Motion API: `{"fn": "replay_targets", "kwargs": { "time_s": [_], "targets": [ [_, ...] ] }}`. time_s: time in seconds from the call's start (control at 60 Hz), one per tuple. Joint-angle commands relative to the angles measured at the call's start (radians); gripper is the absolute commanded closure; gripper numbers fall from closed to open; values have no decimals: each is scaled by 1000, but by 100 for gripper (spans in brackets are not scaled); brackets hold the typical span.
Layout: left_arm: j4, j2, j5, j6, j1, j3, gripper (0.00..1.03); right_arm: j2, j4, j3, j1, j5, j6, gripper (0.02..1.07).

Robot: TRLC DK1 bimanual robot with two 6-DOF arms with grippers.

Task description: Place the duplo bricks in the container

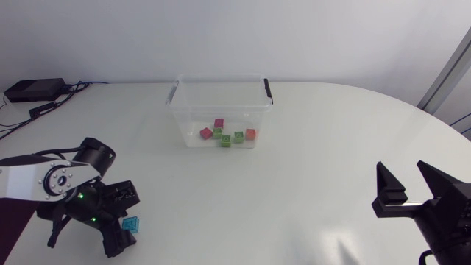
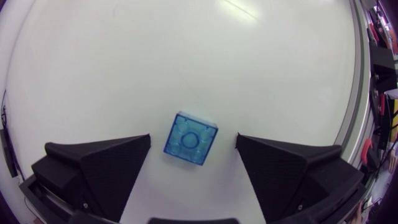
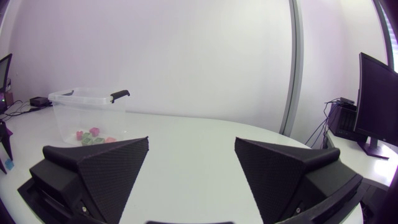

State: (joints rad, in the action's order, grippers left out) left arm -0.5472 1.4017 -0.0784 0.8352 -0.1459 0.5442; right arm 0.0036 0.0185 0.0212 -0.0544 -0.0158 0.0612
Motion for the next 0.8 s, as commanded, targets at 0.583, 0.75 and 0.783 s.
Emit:
{"fn": "replay_targets", "kwargs": {
  "time_s": [0.583,0.75,0.783],
  "targets": [
    [-69,-90,60,-139,3,92,81,-8,-8,-21,-4,-4,20,7],
    [-97,-109,57,-275,-46,306,80,-8,-8,-21,-4,-4,20,7],
    [-97,-109,52,-306,-63,342,80,-8,-8,-21,-4,-4,20,7]
  ]
}}
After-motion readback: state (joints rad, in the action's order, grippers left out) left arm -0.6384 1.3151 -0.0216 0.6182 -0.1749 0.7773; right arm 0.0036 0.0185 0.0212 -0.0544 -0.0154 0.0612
